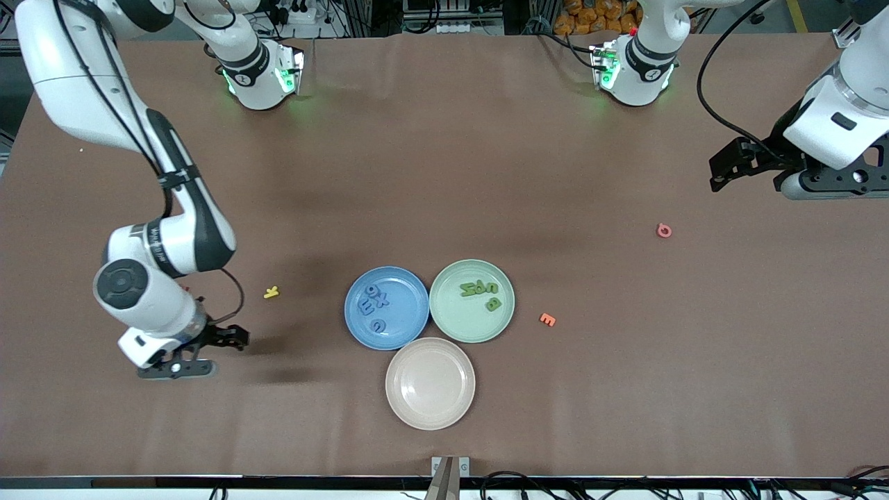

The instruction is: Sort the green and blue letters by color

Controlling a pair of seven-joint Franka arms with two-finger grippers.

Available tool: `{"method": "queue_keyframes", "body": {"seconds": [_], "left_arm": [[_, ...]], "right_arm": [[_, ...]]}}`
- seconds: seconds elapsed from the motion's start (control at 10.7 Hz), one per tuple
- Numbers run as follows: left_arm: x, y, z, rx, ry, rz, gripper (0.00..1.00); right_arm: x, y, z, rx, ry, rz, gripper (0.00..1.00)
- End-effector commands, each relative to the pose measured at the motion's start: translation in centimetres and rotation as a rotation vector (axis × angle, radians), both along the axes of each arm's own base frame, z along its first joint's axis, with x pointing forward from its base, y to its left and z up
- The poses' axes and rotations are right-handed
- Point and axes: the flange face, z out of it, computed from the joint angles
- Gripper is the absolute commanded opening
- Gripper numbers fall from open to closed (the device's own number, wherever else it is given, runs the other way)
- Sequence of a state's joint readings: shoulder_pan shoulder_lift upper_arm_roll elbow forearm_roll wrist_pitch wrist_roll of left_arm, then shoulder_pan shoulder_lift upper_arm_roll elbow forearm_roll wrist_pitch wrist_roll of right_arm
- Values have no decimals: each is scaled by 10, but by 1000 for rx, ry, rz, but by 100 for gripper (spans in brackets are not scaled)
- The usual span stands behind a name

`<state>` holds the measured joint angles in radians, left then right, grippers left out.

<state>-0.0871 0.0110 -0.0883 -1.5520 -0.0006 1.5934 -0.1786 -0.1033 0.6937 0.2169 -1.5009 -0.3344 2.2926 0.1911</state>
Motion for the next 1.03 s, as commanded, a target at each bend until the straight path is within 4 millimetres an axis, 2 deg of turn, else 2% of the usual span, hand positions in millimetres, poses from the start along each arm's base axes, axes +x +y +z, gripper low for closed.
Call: {"method": "queue_keyframes", "body": {"seconds": [0.0, 0.19, 0.28, 0.37, 0.56, 0.94], "left_arm": [[-1, 4, 6, -6, 2, -20, 100], [0, 5, 7, -6, 1, -19, 100], [0, 4, 7, -7, -2, -20, 100], [0, 3, 8, -6, -4, -22, 100], [0, 3, 8, -6, -4, -22, 100], [0, 4, 8, -6, -6, -20, 100]], "right_arm": [[5, -64, 6, -17, -6, -4, 100], [5, -76, 13, -20, -11, -14, 100], [5, -77, 27, -20, -27, -17, 100], [4, -76, 48, -22, -46, -20, 100], [-9, -70, 93, -42, 9, -40, 100], [-62, -36, 210, -39, 116, -55, 100]]}}
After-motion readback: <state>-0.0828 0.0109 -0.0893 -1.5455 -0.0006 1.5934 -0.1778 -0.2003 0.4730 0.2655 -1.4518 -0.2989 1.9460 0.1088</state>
